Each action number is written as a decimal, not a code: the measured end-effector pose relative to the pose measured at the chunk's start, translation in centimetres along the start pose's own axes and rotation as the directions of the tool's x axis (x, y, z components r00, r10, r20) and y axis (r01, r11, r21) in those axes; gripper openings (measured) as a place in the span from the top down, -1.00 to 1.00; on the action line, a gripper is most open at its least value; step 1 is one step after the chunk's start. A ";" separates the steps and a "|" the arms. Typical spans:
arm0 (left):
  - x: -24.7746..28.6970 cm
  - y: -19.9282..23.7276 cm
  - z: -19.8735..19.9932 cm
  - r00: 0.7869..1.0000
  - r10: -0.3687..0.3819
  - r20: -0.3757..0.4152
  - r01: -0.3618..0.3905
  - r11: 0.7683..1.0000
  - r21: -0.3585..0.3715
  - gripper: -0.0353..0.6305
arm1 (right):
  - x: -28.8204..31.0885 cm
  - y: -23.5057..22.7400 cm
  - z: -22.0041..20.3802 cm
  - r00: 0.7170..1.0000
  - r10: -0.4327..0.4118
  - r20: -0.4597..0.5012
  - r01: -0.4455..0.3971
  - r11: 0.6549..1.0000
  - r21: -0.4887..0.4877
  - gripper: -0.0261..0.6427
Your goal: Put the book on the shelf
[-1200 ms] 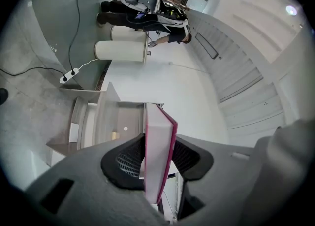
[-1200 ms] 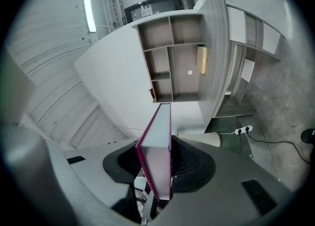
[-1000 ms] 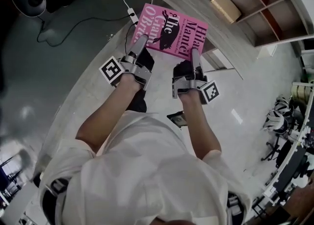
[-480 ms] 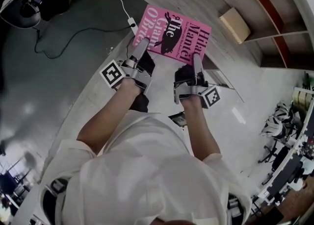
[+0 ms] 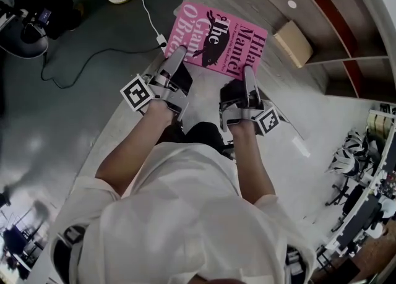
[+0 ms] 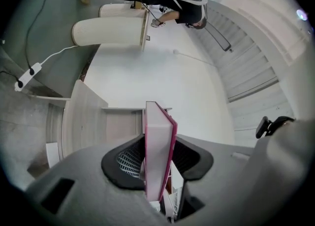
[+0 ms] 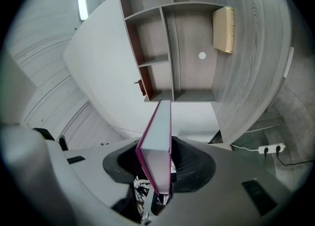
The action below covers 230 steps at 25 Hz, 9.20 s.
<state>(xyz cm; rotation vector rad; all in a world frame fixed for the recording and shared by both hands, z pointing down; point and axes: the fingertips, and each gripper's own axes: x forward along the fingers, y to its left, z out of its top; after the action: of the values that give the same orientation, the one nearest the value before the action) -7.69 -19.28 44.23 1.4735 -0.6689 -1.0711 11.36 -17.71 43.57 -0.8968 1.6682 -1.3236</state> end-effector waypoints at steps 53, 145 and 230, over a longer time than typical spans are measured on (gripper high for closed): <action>0.6 0.5 0.2 0.978 -0.078 -0.196 0.085 0.996 0.028 0.44 | 0.1 -0.2 -0.9 0.995 0.059 -0.076 -0.067 0.992 -0.103 0.46; 0.5 -0.9 -1.0 0.895 -0.012 -0.445 0.013 1.000 0.001 0.29 | -2.1 -0.7 -2.4 0.996 -0.024 0.090 0.018 0.997 0.069 0.36; -38.4 -11.2 -33.4 0.917 0.373 -0.143 0.216 -0.161 0.963 0.82 | -47.0 13.4 -12.4 0.985 -0.091 -0.145 -0.126 0.189 -0.974 0.84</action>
<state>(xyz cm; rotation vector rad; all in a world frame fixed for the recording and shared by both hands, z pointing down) 4.10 31.41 41.21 2.8626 -1.4589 0.2973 19.39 31.92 39.54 -1.4679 2.7031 -0.0208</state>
